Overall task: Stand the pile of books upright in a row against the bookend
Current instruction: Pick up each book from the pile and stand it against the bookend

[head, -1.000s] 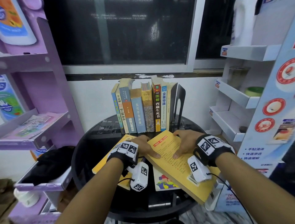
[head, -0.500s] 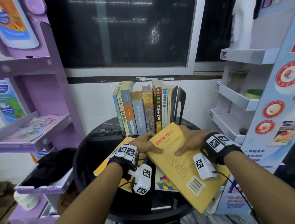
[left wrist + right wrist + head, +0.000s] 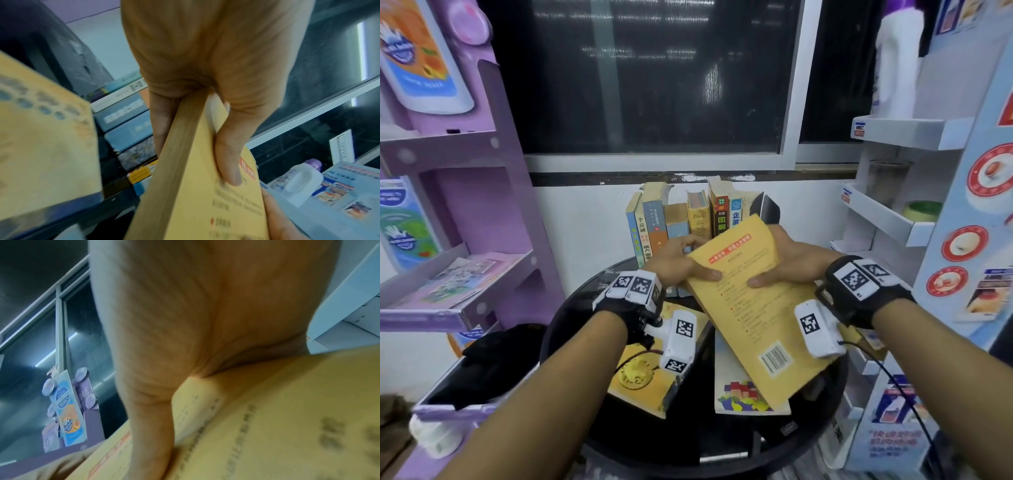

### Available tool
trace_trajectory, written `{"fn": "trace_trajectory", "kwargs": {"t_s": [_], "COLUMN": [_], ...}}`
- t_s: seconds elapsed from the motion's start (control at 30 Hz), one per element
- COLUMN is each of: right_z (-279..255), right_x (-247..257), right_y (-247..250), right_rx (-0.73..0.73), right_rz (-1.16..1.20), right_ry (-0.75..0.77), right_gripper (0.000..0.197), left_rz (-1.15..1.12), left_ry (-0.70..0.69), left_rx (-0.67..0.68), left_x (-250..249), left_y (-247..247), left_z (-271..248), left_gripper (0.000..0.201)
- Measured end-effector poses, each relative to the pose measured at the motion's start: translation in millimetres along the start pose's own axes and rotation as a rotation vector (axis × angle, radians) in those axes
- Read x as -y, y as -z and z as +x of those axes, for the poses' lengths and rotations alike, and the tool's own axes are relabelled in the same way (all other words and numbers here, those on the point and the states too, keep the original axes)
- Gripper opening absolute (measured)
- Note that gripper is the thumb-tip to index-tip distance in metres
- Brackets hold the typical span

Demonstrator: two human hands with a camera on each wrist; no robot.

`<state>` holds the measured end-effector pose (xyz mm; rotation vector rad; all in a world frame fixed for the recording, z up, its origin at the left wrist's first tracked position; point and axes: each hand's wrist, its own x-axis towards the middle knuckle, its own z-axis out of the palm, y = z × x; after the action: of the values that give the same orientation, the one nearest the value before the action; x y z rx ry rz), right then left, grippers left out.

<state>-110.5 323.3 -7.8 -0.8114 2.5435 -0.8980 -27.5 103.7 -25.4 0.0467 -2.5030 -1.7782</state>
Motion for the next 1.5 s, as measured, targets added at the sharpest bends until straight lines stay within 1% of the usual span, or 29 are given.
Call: {"fn": "trace_trajectory", "kwargs": {"t_s": [0.1, 0.2, 0.37, 0.47, 0.6, 0.67, 0.73, 0.8, 0.9, 0.97, 1.07, 1.13, 1.23, 1.3, 1.43, 1.5], "right_z": [1.5, 2.0, 0.4, 4.0, 4.9, 2.9, -0.9, -6.1, -12.3, -16.0, -18.8, -18.7, -19.7, -22.5, -32.9, -39.7], "right_x": [3.9, 7.5, 9.1, 6.3, 0.7, -3.0, -5.3, -4.9, 0.8, 9.5, 26.4, 37.2, 51.7, 56.8, 58.9, 59.5], "right_y": [2.0, -1.7, -16.5, -27.7, -36.6, -37.3, -35.5, -31.0, -20.8, -11.0, 6.6, 18.5, 28.1, 31.9, 38.0, 40.2], "right_rx": [-0.120, -0.212, -0.337, -0.415, -0.492, -0.520, -0.549, -0.569, -0.589, -0.573, -0.524, -0.422, -0.206, -0.135, -0.040, -0.018], "right_rz": [0.002, 0.051, 0.167, 0.170, 0.202, 0.212, 0.209, 0.211, 0.197, 0.204, 0.151, 0.073, -0.070, -0.158, -0.204, -0.236], "right_ry": [0.059, 0.096, 0.187, 0.210, 0.233, 0.224, 0.213, 0.212, 0.251, 0.294, 0.342, 0.341, 0.294, 0.259, 0.210, 0.200], "right_gripper": [0.104, 0.094, 0.083, 0.076, 0.078, 0.077, 0.071, 0.066, 0.068, 0.070, 0.065, 0.059, 0.054, 0.053, 0.065, 0.072], "left_rz": [-0.039, -0.110, -0.306, -0.428, -0.571, -0.634, -0.669, -0.691, -0.677, -0.659, -0.629, -0.625, -0.621, -0.620, -0.646, -0.649], "left_ry": [-0.052, -0.098, -0.165, -0.201, -0.232, -0.236, -0.226, -0.218, -0.223, -0.218, -0.211, -0.216, -0.218, -0.222, -0.222, -0.224], "left_rx": [-0.074, -0.177, -0.330, -0.388, -0.385, -0.357, -0.315, -0.281, -0.241, -0.207, -0.166, -0.138, -0.102, -0.069, -0.001, 0.024], "left_x": [-14.8, -20.2, -14.2, -6.1, 3.4, 7.9, 11.1, 14.0, 17.2, 19.1, 20.0, 19.7, 17.5, 17.1, 12.3, 8.1], "left_y": [8.0, 11.7, 7.4, 1.6, -9.0, -15.4, -20.2, -21.8, -20.2, -16.9, -11.8, -10.5, -8.4, -7.1, -8.1, -10.6], "left_z": [1.1, 2.4, 3.4, 5.8, 8.4, 10.1, 10.9, 12.3, 13.7, 14.4, 13.8, 13.9, 13.0, 14.1, 16.0, 17.9], "left_gripper": [0.052, 0.055, 0.055, 0.058, 0.051, 0.047, 0.044, 0.044, 0.049, 0.047, 0.045, 0.049, 0.059, 0.064, 0.073, 0.066]}}
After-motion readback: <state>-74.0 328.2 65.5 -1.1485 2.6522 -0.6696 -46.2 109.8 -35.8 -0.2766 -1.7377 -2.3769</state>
